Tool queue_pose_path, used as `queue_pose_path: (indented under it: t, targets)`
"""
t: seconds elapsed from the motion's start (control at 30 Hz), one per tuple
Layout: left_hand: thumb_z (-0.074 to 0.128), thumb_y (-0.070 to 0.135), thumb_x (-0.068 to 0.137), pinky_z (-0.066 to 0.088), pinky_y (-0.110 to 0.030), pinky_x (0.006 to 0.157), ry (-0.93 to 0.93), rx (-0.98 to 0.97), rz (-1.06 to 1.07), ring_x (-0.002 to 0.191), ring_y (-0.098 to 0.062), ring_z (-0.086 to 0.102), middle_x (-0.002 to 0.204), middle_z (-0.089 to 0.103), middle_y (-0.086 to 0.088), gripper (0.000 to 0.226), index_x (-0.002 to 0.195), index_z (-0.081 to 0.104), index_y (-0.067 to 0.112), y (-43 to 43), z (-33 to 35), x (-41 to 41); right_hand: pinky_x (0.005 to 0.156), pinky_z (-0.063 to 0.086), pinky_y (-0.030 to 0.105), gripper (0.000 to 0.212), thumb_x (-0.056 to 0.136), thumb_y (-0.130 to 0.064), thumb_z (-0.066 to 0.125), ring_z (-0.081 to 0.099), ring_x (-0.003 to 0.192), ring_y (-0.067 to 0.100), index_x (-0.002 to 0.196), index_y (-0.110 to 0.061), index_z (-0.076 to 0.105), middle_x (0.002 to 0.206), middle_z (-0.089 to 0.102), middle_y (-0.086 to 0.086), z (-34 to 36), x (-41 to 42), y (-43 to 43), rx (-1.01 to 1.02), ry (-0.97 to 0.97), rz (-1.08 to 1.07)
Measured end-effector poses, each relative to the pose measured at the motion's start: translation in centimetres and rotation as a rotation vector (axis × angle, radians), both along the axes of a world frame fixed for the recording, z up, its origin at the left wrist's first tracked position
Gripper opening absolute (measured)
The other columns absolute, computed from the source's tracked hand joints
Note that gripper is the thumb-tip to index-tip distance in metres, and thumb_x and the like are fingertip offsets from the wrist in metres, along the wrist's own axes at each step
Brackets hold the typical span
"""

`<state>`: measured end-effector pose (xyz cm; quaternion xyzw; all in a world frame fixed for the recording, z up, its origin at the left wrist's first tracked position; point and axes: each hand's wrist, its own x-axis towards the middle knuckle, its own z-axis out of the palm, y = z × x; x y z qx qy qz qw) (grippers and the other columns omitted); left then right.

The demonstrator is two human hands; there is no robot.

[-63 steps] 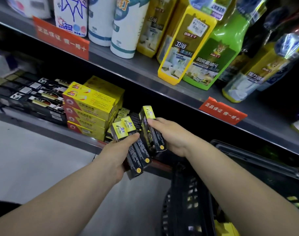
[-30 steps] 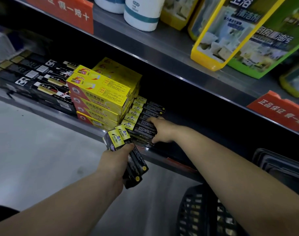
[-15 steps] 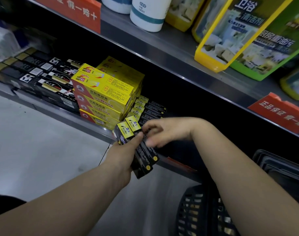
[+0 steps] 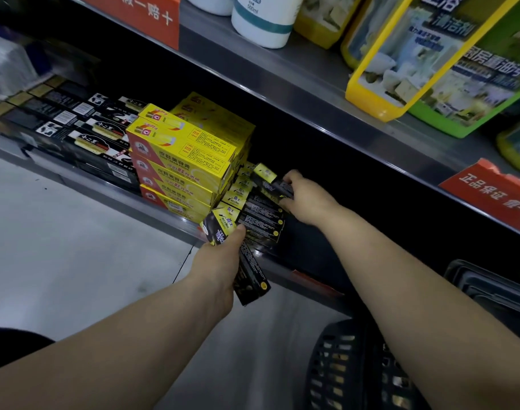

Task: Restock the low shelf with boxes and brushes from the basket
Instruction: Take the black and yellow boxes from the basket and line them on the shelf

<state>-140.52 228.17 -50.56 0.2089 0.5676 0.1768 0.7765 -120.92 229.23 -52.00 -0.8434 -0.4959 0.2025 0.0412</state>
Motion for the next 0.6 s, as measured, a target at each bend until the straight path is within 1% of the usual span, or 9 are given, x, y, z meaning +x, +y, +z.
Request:
queue_pose_path:
  t: [0.07,0.1,0.17,0.23,0.3,0.4,0.47,0.53,0.6]
  targets:
    - [0.062,0.031,0.089,0.049,-0.031,0.062,0.011,0.010,-0.011,0.066,-0.018,0.057,0.080,0.061,-0.007,0.023,0.083,0.055,0.010,-0.1,0.0,0.1,0.075,0.042,0.026,0.041,0.092,-0.020,0.056,0.055,0.092,0.021,0.131,-0.019,0.040,0.117,0.059,0.008,-1.6,-0.5,0.6,-0.006,0.062,-0.016]
    - [0.061,0.030,0.090,0.048,-0.031,0.061,0.020,0.015,-0.016,0.065,-0.018,0.056,0.079,0.061,-0.007,0.022,0.083,0.055,0.010,-0.1,0.0,0.1,0.080,0.042,0.026,0.043,0.094,-0.021,0.053,0.055,0.103,0.023,0.135,-0.021,0.040,0.126,0.056,0.008,-2.4,-0.9,0.8,-0.031,0.122,-0.010]
    - [0.058,0.027,0.092,0.049,-0.031,0.060,0.036,0.022,-0.010,0.063,-0.017,0.055,0.076,0.060,-0.006,0.022,0.079,0.053,0.011,-0.1,-0.1,0.1,0.100,0.039,0.029,0.047,0.097,-0.023,0.048,0.044,0.126,0.026,0.142,-0.025,0.035,0.143,0.043,0.008,-3.5,-1.4,0.9,-0.097,0.214,0.019]
    - [0.054,0.027,0.094,0.049,-0.032,0.062,0.044,0.012,0.004,0.064,-0.017,0.055,0.077,0.059,-0.007,0.023,0.079,0.051,0.010,0.0,-0.2,0.1,0.112,0.030,0.040,0.050,0.097,-0.028,0.047,0.031,0.136,0.030,0.145,-0.029,0.030,0.150,0.031,0.009,-3.7,-1.2,0.7,-0.125,0.232,-0.003]
    - [0.052,0.028,0.096,0.050,-0.032,0.063,0.033,-0.013,0.021,0.066,-0.018,0.057,0.081,0.062,-0.008,0.023,0.085,0.053,0.008,0.1,-0.4,0.3,0.112,0.030,0.043,0.056,0.095,-0.032,0.052,0.031,0.136,0.030,0.145,-0.029,0.029,0.150,0.028,0.010,-3.5,-0.4,0.3,-0.109,0.257,-0.070]
    - [0.050,0.034,0.096,0.046,-0.039,0.082,0.063,-0.010,-0.016,0.084,-0.022,0.056,0.100,0.063,-0.010,0.031,0.103,0.055,0.004,0.1,-1.0,0.7,0.110,0.032,0.034,0.066,0.091,-0.029,0.059,0.036,0.133,0.026,0.147,-0.025,0.024,0.150,0.029,0.011,-3.2,0.1,-0.6,-0.175,0.324,-0.075]
    - [0.050,0.036,0.096,0.042,-0.038,0.085,0.101,0.016,-0.028,0.092,-0.023,0.051,0.105,0.058,-0.009,0.037,0.113,0.053,0.003,0.3,-1.5,1.0,0.112,0.030,0.034,0.071,0.090,-0.029,0.060,0.033,0.136,0.026,0.148,-0.022,0.020,0.152,0.025,0.010,-3.1,-0.1,-0.6,-0.245,0.264,-0.024]
    - [0.051,0.037,0.095,0.044,-0.036,0.090,0.113,0.040,-0.018,0.097,-0.024,0.053,0.106,0.059,-0.009,0.044,0.120,0.052,0.001,0.7,-2.1,1.2,0.110,0.033,0.037,0.064,0.090,-0.032,0.060,0.038,0.133,0.027,0.145,-0.020,0.029,0.149,0.031,0.010,-2.0,-0.5,0.0,-0.195,0.206,0.015]
    - [0.053,0.039,0.093,0.044,-0.042,0.099,0.112,0.051,0.003,0.107,-0.028,0.056,0.115,0.061,-0.012,0.050,0.126,0.050,0.002,1.2,-2.5,1.4,0.101,0.042,0.033,0.047,0.086,-0.040,0.062,0.049,0.122,0.019,0.130,-0.025,0.049,0.136,0.048,0.004,-0.3,-0.9,0.5,-0.132,0.309,0.095]
